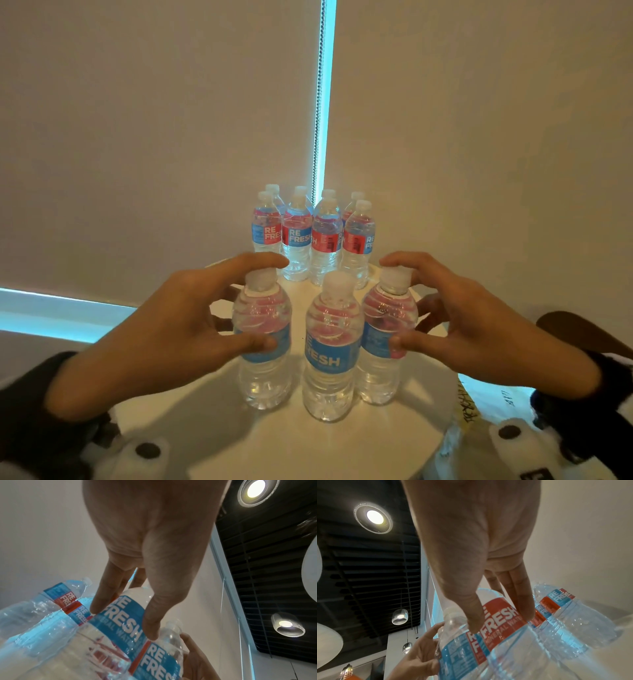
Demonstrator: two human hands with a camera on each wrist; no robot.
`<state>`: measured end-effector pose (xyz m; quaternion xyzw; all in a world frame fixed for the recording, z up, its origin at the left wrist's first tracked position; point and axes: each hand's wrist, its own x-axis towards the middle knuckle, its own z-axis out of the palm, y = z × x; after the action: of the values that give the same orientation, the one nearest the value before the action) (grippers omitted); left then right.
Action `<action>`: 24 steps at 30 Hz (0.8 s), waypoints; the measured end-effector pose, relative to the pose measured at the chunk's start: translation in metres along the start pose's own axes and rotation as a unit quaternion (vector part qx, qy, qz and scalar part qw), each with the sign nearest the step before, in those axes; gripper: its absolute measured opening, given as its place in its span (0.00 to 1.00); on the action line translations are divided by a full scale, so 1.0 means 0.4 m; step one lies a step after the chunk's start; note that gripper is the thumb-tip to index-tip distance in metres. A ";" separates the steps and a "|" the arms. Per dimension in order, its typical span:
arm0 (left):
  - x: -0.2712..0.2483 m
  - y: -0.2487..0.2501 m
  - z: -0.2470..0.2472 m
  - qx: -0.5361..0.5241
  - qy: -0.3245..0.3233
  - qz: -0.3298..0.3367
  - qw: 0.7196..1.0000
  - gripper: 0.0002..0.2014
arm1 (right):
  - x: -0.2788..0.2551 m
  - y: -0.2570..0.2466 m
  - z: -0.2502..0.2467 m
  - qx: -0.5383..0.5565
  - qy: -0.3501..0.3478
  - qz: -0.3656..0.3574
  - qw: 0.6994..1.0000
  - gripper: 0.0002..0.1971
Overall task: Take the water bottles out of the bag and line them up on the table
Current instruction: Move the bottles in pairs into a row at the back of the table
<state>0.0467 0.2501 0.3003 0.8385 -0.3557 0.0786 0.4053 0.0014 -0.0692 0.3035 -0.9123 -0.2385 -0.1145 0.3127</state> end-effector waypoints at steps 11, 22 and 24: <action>0.178 -0.121 -0.070 0.058 0.078 0.006 0.995 0.39 | 0.208 0.022 -0.020 -0.033 0.054 -0.005 0.998 0.37; 0.321 -0.224 -0.053 0.068 0.084 -0.015 0.994 0.39 | 0.426 0.066 0.109 -0.023 0.018 0.040 0.999 0.38; 0.335 -0.232 -0.054 0.068 0.081 -0.015 0.994 0.39 | 0.448 0.073 0.121 -0.024 0.017 0.042 0.999 0.38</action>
<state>0.2099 0.2333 0.3128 0.8602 -0.3028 0.1640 0.3762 0.1731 0.0060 0.3148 -0.9268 -0.1920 -0.1222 0.2988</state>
